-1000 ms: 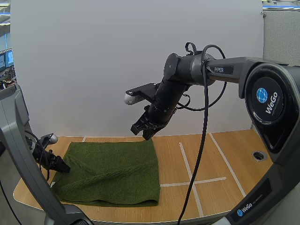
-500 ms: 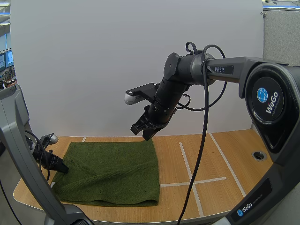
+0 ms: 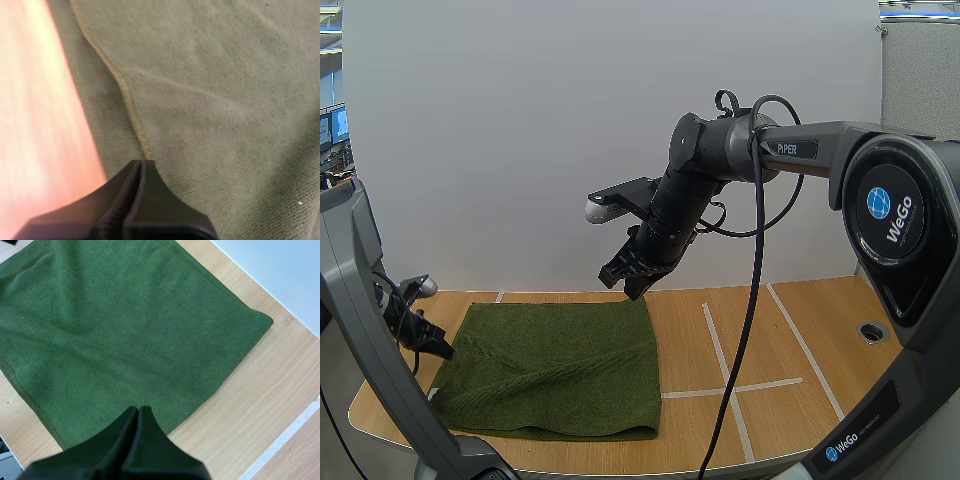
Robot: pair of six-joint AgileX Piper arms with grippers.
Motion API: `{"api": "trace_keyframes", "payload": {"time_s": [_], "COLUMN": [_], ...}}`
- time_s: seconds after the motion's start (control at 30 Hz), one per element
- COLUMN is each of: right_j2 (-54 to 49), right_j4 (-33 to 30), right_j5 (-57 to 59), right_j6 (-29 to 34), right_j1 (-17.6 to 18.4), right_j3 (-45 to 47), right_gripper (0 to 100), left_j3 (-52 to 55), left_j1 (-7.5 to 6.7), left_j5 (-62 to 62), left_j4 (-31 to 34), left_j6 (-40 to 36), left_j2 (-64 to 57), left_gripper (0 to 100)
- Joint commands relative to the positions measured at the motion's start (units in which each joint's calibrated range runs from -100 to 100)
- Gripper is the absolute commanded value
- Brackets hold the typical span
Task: Fold the towel
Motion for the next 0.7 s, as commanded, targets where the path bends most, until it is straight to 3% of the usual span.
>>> {"api": "trace_keyframes", "payload": {"time_s": [0.0, 0.17, 0.23, 0.37, 0.43, 0.47, 0.5, 0.57, 0.67], "right_j2": [-0.93, -0.93, -0.93, -0.93, -0.93, -0.93, -0.93, -0.93, -0.93], "right_j4": [0.23, 0.23, 0.23, 0.23, 0.23, 0.23, 0.23, 0.23, 0.23], "right_j5": [0.94, 0.94, 1.12, 1.12, 1.52, 1.7, 2.18, 2.85, 4.0], "right_j6": [-0.52, -0.52, -0.52, -0.52, -0.52, -0.52, -0.52, -0.41, -0.41], "right_j1": [-0.13, -0.13, -0.13, -0.13, -0.13, -0.13, -0.13, -0.13, -0.13], "right_j3": [0.0, 0.0, 0.0, 0.0, 0.0, 0.0, 0.0, 0.0, 0.0], "right_gripper": [0, 0, 0, 0, 0, 0, 0, 0, 0], "left_j3": [-1.65, -1.65, -1.65, -1.65, -1.65, -1.65, -1.65, -1.65, -2.1], "left_j1": [0.13, 0.13, 0.13, -0.39, -1.25, -1.55, -2.26, -3.21, -4.55], "left_j5": [1.25, 1.25, 1.25, 1.25, 1.25, 1.25, 1.25, 1.25, 1.25], "left_j4": [1.31, 1.44, -0.29, -3.73, -4.19, -4.34, -4.49, -5.08, -5.81], "left_j6": [-1.18, -2.01, -2.01, -1.79, -1.69, -1.69, -1.61, -1.61, -1.61], "left_j2": [-1.78, -1.78, -1.78, -1.78, -1.78, -1.78, -1.78, -1.78, -1.66], "left_gripper": [0, 1, 7, 34, 53, 55, 64, 71, 72]}}
